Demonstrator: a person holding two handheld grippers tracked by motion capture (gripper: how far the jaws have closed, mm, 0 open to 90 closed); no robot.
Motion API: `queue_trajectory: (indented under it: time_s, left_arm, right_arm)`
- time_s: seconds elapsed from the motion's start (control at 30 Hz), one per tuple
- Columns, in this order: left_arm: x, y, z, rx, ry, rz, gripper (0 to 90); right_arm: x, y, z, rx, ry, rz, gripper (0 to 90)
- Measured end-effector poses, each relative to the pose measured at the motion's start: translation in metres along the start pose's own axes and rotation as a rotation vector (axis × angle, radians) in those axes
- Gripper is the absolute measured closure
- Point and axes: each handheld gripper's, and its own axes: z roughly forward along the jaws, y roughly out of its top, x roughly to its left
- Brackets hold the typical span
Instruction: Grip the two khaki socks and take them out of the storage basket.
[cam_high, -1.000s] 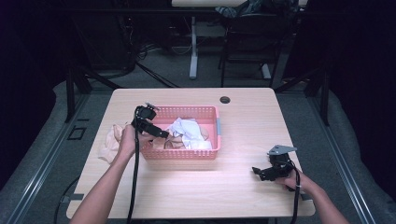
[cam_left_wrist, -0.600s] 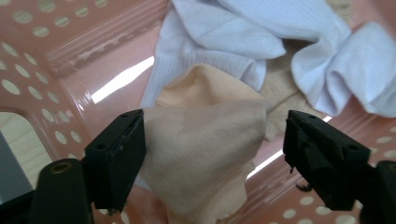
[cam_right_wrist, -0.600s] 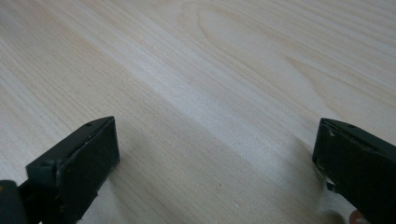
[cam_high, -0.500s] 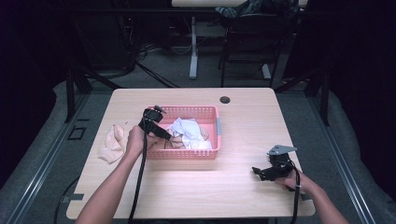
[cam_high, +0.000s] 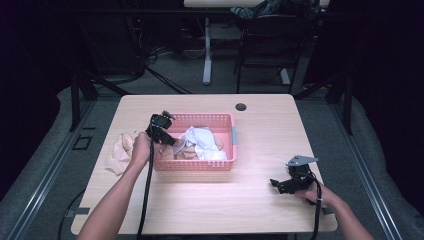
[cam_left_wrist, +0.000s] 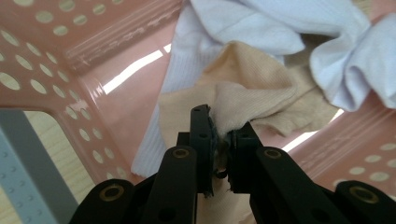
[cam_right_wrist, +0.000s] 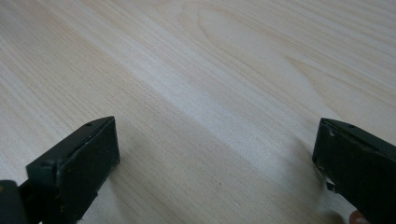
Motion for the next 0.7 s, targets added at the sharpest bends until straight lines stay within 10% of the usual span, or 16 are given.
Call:
queue_trajectory:
  time_s: [0.7]
  left_arm:
    - [0.004,0.004,-0.048,-0.073,-0.018,0.048,83.6]
  right_arm:
    - [0.0,0.0,0.0,0.0,0.001,0.0,0.0]
